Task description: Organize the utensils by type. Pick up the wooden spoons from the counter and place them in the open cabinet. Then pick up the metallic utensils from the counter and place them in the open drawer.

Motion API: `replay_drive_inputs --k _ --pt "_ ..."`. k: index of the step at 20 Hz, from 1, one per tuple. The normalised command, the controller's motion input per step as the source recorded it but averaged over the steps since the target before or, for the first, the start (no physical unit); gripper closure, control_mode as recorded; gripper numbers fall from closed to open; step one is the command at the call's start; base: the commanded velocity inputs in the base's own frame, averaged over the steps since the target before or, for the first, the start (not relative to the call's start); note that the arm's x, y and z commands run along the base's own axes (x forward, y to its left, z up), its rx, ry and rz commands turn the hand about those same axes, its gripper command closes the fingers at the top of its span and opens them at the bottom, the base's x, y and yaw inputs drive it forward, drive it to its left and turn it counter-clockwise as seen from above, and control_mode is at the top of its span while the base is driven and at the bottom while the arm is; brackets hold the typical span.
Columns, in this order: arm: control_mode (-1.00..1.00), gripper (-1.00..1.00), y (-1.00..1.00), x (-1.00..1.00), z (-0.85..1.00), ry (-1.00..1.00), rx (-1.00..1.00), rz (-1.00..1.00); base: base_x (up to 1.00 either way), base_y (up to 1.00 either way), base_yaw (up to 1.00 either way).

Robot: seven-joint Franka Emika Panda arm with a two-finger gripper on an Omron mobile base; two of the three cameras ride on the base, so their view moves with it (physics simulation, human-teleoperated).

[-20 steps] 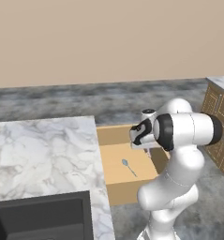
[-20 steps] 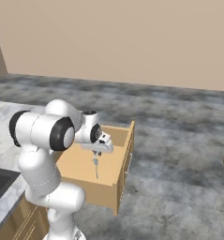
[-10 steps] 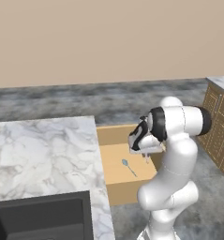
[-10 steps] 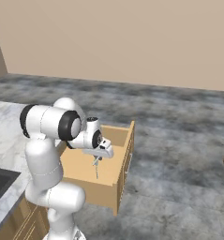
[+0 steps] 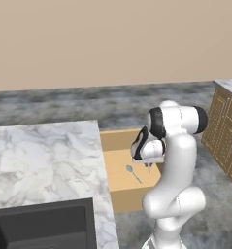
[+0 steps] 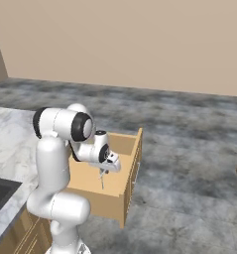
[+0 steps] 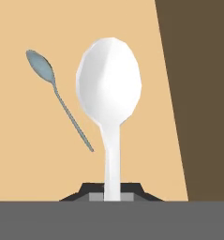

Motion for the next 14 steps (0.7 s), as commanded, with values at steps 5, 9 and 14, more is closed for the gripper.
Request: replay_drive_inputs --k 5,9,14 --pt "-1.00 1.00 0.03 0.20 -0.35 0.00 0.04 0.00 0.00 0.00 0.00" --pt "-1.00 1.00 0.03 0.23 -0.32 0.00 0.01 0.00 0.00 0.00 0.00" --pt "-1.00 1.00 0.00 0.22 -0.35 0.00 0.01 0.00 0.00 0.00 0.00"
